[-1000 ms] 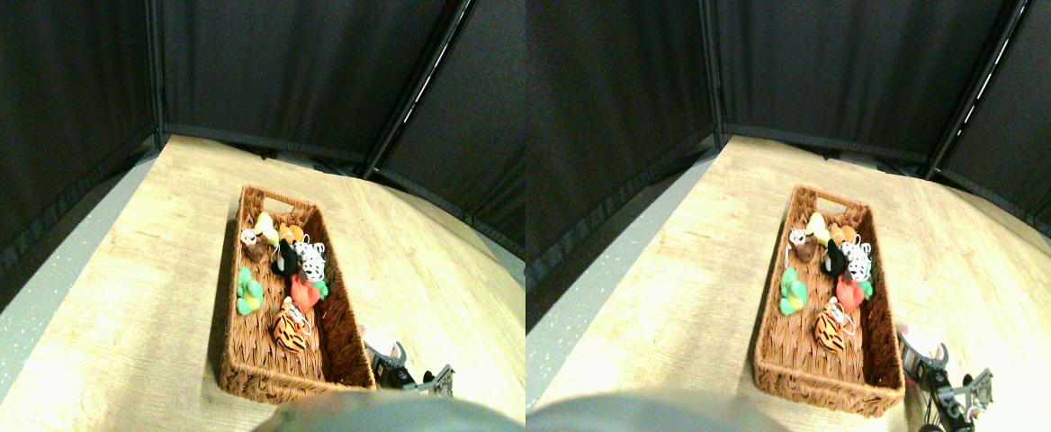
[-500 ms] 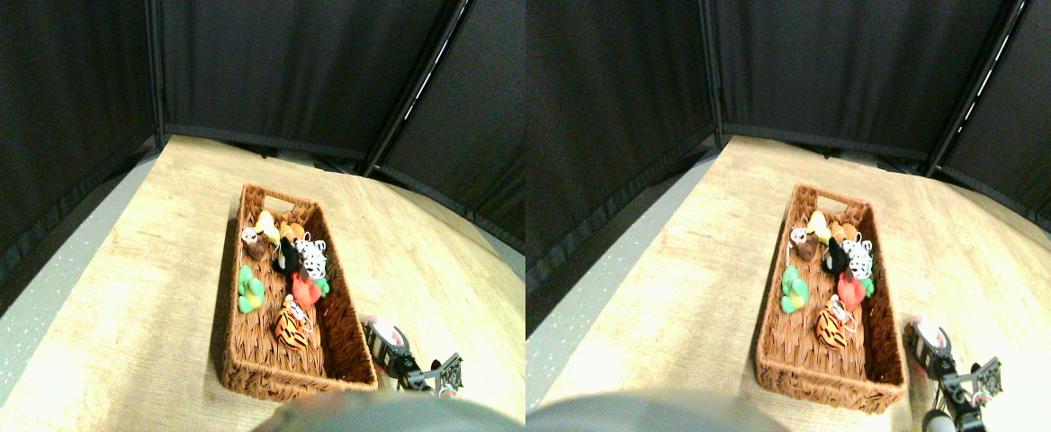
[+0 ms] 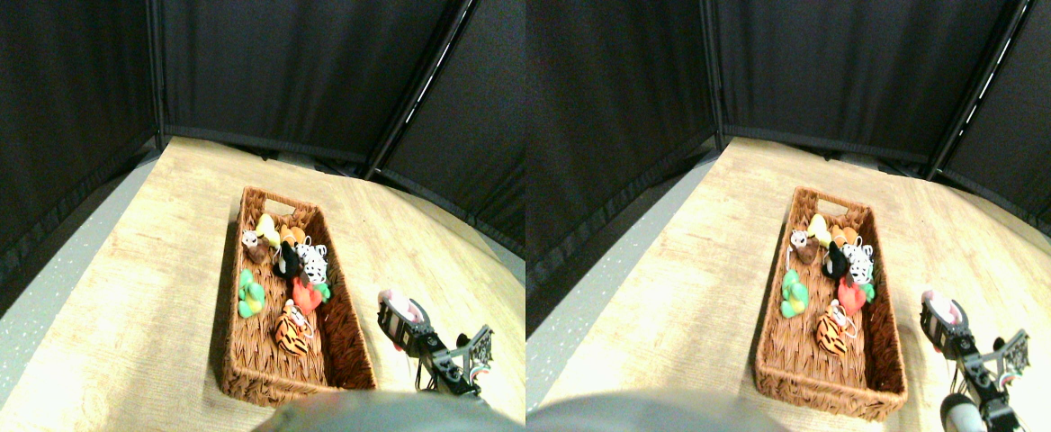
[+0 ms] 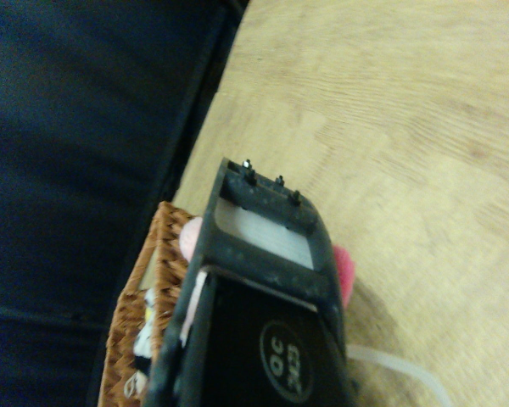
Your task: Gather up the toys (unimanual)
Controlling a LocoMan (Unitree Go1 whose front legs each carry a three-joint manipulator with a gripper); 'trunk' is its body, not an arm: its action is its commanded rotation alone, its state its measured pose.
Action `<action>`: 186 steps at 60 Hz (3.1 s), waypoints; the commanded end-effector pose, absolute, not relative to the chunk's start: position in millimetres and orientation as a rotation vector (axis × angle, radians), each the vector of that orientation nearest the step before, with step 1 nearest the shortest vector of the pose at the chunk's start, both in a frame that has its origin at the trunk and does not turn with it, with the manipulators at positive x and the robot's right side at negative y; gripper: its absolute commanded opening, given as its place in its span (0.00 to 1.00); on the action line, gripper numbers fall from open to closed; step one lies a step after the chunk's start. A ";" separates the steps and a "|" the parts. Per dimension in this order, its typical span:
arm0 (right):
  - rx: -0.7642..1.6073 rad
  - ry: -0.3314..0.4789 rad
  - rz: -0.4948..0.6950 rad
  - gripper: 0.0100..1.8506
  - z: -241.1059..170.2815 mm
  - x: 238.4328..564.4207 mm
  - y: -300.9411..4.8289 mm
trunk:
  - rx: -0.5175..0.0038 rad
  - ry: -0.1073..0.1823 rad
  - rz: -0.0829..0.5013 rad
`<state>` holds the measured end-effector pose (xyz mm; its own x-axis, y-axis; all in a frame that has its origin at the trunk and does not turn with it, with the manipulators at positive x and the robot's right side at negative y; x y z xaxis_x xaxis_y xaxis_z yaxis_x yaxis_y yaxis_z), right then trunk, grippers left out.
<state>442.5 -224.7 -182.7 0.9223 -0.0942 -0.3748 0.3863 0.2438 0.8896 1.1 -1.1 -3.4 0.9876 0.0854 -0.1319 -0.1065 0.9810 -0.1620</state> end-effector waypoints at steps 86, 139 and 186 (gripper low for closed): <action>1.260 0.430 0.081 0.14 -114.2 479.6 -108.2 | -0.333 0.050 0.231; 1.231 0.498 0.048 0.59 -117.0 477.0 -110.0 | -0.326 0.073 0.229; 1.218 0.097 -0.209 0.11 -135.9 466.4 -222.7 | -0.177 0.093 0.099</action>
<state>468.1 -206.8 -138.8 0.9693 -0.0603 -0.2385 0.2450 0.3262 0.9130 -1.0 -1.8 -5.1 0.9855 0.1294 -0.1095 -0.1510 0.9635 -0.2211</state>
